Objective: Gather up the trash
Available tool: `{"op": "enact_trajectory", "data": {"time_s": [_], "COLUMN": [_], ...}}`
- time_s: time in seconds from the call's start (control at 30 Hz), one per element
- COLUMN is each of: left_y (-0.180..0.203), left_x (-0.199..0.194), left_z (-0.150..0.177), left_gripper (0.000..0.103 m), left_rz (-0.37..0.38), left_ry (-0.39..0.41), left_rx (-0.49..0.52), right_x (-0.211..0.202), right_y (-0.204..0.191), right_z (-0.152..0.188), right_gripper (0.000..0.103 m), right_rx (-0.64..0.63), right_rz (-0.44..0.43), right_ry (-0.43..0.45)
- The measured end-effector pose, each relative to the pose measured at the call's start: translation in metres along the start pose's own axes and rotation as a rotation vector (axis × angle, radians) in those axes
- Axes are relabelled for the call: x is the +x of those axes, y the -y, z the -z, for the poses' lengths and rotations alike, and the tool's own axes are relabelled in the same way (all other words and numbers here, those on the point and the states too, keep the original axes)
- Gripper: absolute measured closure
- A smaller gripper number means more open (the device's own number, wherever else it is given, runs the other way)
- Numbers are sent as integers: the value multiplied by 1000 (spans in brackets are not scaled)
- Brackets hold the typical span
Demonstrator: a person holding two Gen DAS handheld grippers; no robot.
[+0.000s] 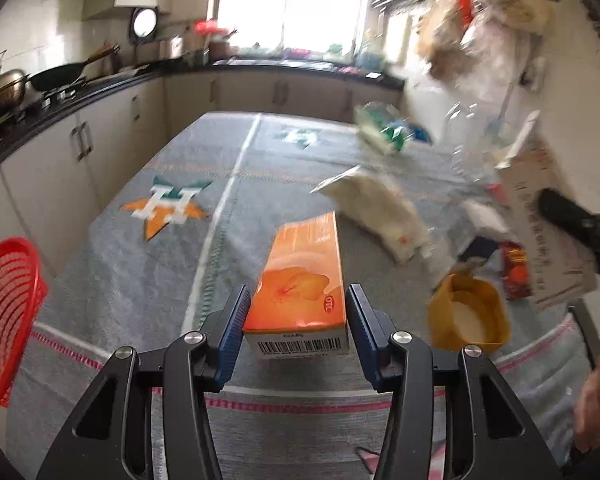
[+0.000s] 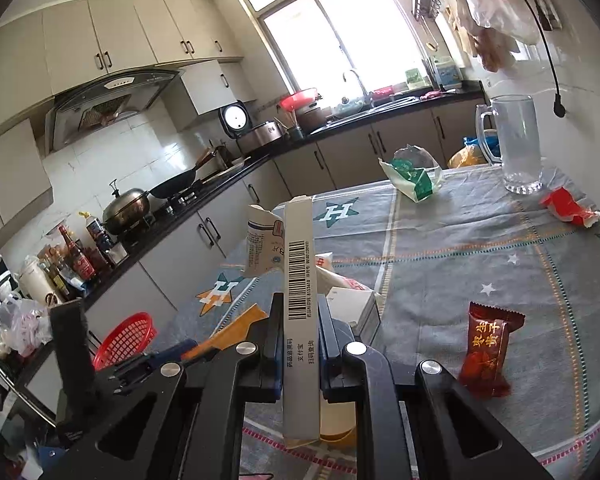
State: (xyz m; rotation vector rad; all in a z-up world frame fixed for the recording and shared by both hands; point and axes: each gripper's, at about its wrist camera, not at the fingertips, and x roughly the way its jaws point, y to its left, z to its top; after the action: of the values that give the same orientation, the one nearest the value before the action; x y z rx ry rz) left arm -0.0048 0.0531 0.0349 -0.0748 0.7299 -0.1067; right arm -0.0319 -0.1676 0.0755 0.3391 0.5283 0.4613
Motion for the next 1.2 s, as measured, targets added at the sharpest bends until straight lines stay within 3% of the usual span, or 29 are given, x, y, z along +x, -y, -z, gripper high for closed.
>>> {"op": "enact_trajectory", "data": {"time_s": [0.17,0.3,0.47,0.67,0.9,1.2], "left_y": [1,10,8,-11,-9,1], "left_x": [17,28,40,19,-14,-24], "left_z": [0,-5,-6,-10,-10,-11], "left_gripper": [54,48,54,57,57,56], "left_rz": [-22,-41,-40,-28,-152,-184], "left_ry": [-86,-130,-147,-11,197,248], "left_rx": [7,46,28,-77,-55,7], "right_x": [1,1,2,4,8,14], "right_y": [4,5,4,-1,-8,-8], "right_z": [0,0,0,1,5,8], "right_gripper": [88,88,88,88,88,88], "right_rx": [25,24,23,7,-34,-49], "right_rz": [-18,-20,-27,-35,-21,-8], "right_ry": [-15,-18,-17,-26,-38,-56]}}
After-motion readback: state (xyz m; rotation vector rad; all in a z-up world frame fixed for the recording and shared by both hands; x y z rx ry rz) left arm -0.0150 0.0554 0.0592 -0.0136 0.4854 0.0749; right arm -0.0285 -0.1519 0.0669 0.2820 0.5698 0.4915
